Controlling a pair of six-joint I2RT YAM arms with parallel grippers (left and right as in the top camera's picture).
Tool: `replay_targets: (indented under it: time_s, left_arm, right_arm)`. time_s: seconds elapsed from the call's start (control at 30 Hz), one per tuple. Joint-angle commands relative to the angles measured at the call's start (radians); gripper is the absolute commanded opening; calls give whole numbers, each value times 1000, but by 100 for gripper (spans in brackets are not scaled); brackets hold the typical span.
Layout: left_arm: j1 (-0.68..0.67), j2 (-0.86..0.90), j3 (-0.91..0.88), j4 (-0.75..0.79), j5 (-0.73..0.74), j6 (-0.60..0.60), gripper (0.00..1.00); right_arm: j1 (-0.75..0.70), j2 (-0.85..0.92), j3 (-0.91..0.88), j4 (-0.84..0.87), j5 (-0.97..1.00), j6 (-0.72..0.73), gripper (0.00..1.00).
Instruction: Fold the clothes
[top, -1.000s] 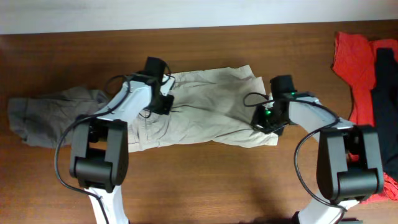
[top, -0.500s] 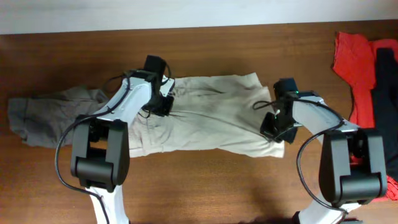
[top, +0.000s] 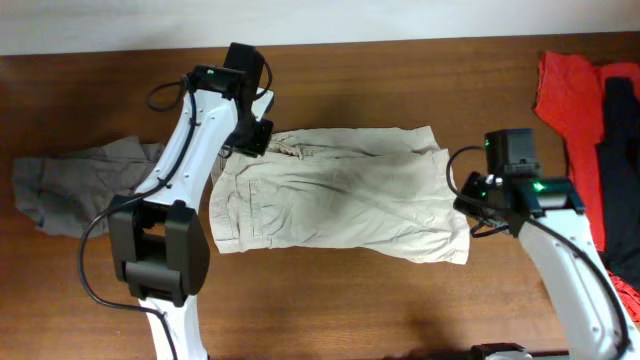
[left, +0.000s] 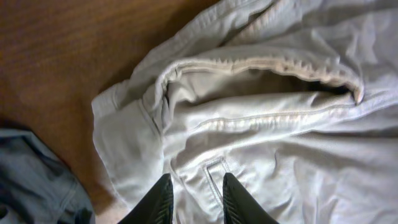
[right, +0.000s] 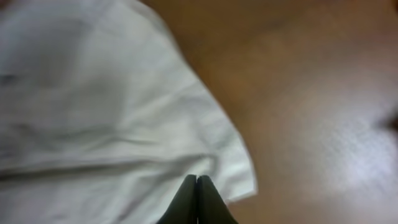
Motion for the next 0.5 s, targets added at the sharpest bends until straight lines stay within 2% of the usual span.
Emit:
replay_targets:
  time_s: [0.0,0.07,0.2,0.33,0.37,0.47]
  left_arm:
    - [3,7,7,-18,-8,-14,27]
    - [5,7,3,-14,-13,-14,27]
    - [7,7,-42,39,-83,-14,27]
    - [15,8,-152,157,-102,-13,26]
    - [20,8,-216,220,-107,-13,22]
    - [35,8,-296,305,-159,-14,21]
  right_arm:
    - [39,-11,4,74,-170,-159,4]
    - [69,13,4,137,-244,-214,4]
    - [127,109,4,244,-252,-222,4]
    - [144,246,4,325,-252,-229,4]
    - [142,317,4,356,-252,-240,4]
    - [142,411,4,387,-235,-241,4]
